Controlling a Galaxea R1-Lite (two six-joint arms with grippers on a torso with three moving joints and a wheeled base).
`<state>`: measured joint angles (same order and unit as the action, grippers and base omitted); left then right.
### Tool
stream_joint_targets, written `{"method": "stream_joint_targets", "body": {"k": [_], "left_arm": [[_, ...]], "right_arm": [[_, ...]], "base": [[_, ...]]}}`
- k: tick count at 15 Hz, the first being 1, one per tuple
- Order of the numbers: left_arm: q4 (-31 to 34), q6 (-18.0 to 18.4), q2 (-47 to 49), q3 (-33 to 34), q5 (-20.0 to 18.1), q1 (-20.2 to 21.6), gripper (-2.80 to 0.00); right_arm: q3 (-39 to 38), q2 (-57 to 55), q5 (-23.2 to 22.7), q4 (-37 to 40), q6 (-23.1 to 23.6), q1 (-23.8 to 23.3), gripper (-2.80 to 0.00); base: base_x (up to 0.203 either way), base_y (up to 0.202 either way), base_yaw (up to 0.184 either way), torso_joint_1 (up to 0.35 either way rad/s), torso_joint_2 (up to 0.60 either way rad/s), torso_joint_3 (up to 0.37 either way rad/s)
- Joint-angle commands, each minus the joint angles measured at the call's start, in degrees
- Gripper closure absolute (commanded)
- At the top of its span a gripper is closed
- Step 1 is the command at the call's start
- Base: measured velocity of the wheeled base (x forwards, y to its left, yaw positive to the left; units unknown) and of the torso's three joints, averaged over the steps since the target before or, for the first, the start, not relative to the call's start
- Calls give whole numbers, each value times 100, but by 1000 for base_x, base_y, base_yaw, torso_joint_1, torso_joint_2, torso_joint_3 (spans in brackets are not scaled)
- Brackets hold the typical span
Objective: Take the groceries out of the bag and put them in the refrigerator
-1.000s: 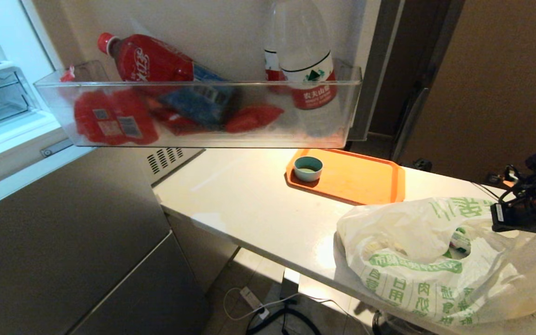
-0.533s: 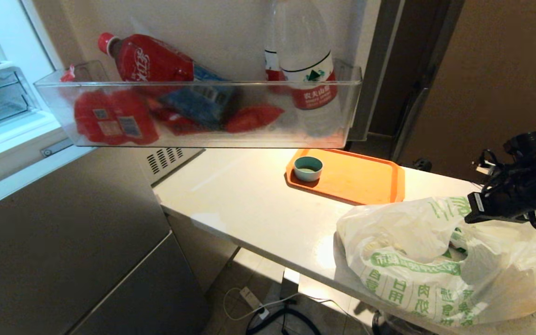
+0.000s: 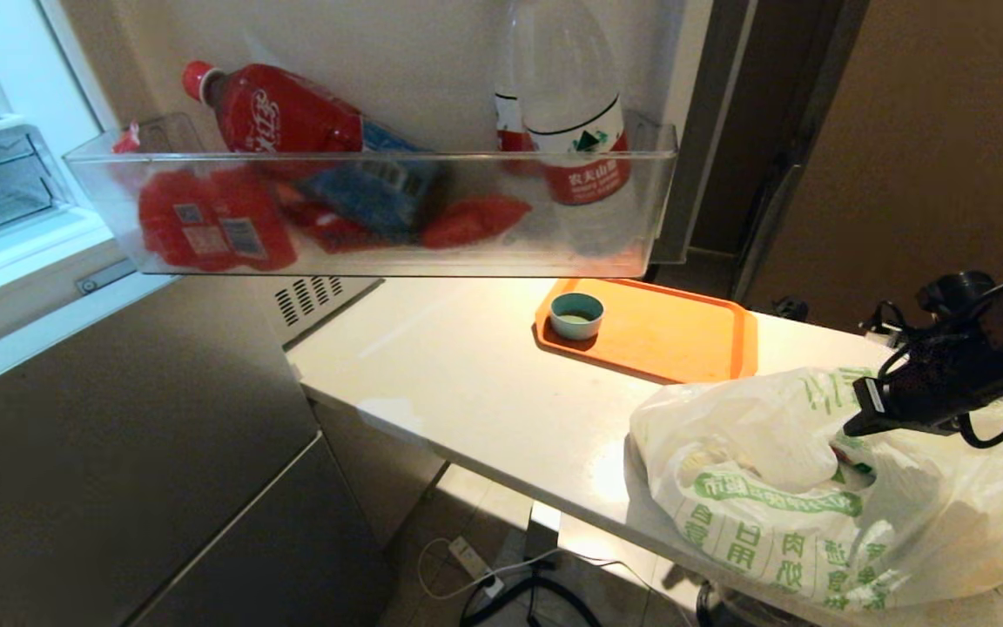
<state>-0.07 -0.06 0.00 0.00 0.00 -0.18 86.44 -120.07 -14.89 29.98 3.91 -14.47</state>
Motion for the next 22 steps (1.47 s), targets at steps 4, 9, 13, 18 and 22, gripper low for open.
{"method": "stream_joint_targets", "body": {"k": [4, 9, 13, 18, 22], "left_arm": [[-1, -2, 0, 0, 0, 1, 0], [-1, -2, 0, 0, 0, 1, 0], [-1, -2, 0, 0, 0, 1, 0], [-1, -2, 0, 0, 0, 1, 0], [-1, -2, 0, 0, 0, 1, 0]], "right_arm": [[137, -286, -146, 17, 185, 55, 0], [1046, -1167, -87, 7, 559, 111, 0], [1981, -1703, -71, 33, 1370, 128, 0], [2278, -1737, -82, 114, 1905, 200, 0], [2498, -1870, -134, 39, 2130, 329, 0]], "base": [[0, 0, 0, 0, 0, 0], [0, 0, 0, 0, 0, 0], [0, 0, 0, 0, 0, 0], [0, 0, 0, 0, 0, 0], [0, 0, 0, 0, 0, 0]]}}
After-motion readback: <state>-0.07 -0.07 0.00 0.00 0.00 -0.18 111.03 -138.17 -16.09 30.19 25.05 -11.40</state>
